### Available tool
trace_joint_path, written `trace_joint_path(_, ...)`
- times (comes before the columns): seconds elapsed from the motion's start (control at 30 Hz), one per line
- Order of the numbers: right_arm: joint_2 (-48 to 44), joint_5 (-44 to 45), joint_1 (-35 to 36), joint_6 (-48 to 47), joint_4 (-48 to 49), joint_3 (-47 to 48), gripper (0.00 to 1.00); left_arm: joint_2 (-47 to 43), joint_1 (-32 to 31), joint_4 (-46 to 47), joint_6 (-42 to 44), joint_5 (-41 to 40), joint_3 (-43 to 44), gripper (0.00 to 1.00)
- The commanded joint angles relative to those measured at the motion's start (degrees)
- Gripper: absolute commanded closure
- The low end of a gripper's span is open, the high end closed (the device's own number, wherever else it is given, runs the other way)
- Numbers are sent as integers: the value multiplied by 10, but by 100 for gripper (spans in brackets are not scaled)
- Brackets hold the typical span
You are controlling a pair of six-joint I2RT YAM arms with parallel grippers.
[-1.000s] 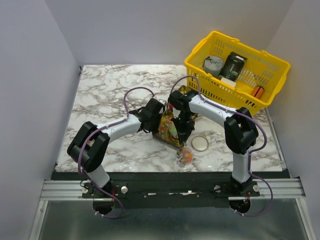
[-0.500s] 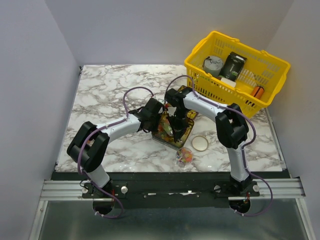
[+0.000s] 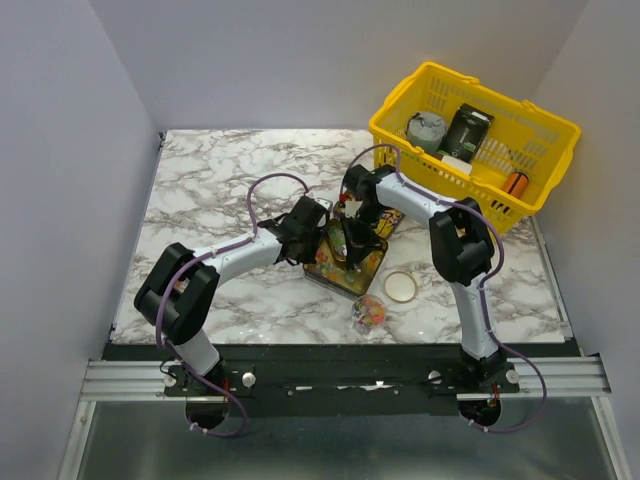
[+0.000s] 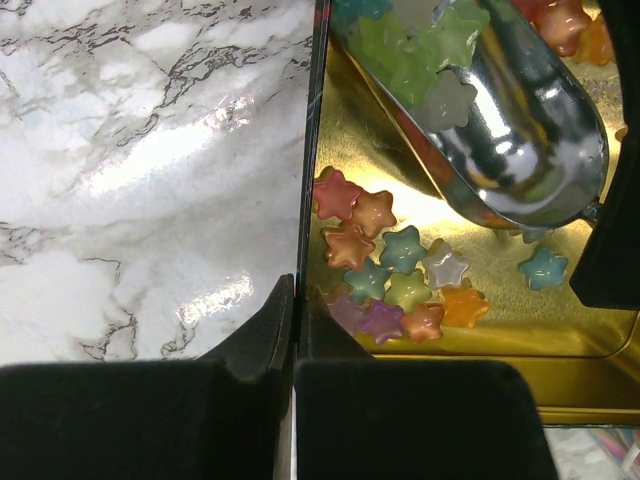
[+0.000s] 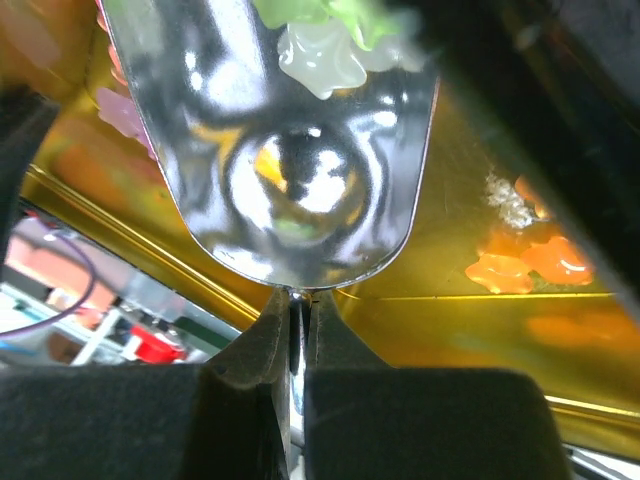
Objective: Pack the candies
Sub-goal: Scoop the fake candies from the storage box.
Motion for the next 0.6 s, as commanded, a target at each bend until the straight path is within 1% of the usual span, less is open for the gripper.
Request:
trace_joint_path(0.0, 22, -18, -14, 28, 46, -26, 99, -8, 0, 1, -5, 3, -2, 100)
trace_joint_path(0.17, 25, 17, -14, 40, 59, -16, 99, -9, 0, 5, -2, 9, -3, 100)
trace_joint_path(0.23, 20, 25, -14, 39, 85, -26, 99, -7, 0, 5, -2, 10, -2, 100)
trace_joint_path(0.33, 7, 64, -11, 32, 120, -43, 99, -6, 0, 3, -1, 8, 3, 100)
trace_joint_path(0.47, -16, 141, -4, 16, 151, -81, 99, -5, 0, 0, -5, 3, 10, 100)
trace_joint_path(0.57, -33, 177, 5, 0, 172, -101, 99, -2, 0, -1, -9, 2, 17, 100)
